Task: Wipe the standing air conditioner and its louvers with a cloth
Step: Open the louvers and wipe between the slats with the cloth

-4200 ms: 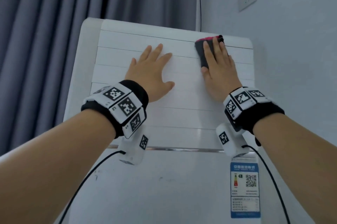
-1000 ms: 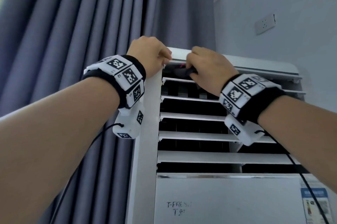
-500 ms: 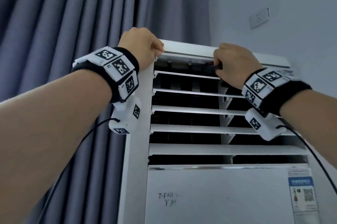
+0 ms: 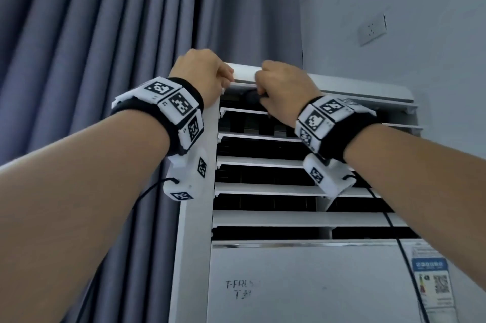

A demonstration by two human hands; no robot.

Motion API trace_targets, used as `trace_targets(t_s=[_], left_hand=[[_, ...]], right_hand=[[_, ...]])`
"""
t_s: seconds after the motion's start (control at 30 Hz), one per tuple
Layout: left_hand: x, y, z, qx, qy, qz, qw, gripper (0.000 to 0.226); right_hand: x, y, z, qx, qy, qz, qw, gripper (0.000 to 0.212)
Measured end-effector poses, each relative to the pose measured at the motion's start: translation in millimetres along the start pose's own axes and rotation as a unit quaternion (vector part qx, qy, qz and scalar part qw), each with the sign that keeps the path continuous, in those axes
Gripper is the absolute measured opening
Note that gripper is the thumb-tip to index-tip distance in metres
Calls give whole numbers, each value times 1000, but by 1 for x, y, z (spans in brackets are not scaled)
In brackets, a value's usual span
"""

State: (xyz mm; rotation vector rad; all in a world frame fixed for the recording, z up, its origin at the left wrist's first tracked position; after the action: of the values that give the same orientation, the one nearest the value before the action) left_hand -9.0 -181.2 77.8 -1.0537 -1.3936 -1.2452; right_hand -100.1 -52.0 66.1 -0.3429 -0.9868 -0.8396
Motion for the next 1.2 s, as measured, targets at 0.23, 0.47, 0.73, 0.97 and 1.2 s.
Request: trace_targets(t_s=[0.23,0.47,0.73,0.97,1.2], left_hand=[[-8,1,14,48,-1,5,999,23],[-4,-9,66,68,7,-15,998,22],[9,-70,130,52,-9,-90,995,26],[17,-69,134,57,21,-60,996,19],[18,-67,134,67,28,-53,996,19]], right_hand=[[-55,4,66,30,-79,12,996,9],[-104,15,113,99,-106,69,987,26],[-130,0,157,24,-120,33,992,16],[-88,-4,125,48,-61,55,995,12],[-126,1,181,34,-150,43,987,11]])
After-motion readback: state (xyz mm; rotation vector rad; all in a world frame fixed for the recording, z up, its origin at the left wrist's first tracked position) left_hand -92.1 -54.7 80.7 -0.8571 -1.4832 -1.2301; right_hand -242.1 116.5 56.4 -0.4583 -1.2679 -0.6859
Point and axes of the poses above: each hand's wrist, its own x-axis towards the middle knuckle, its own y-axis out of the back of the hand, z = x × y, the point moved 3 cm from there along x, towards the middle knuckle
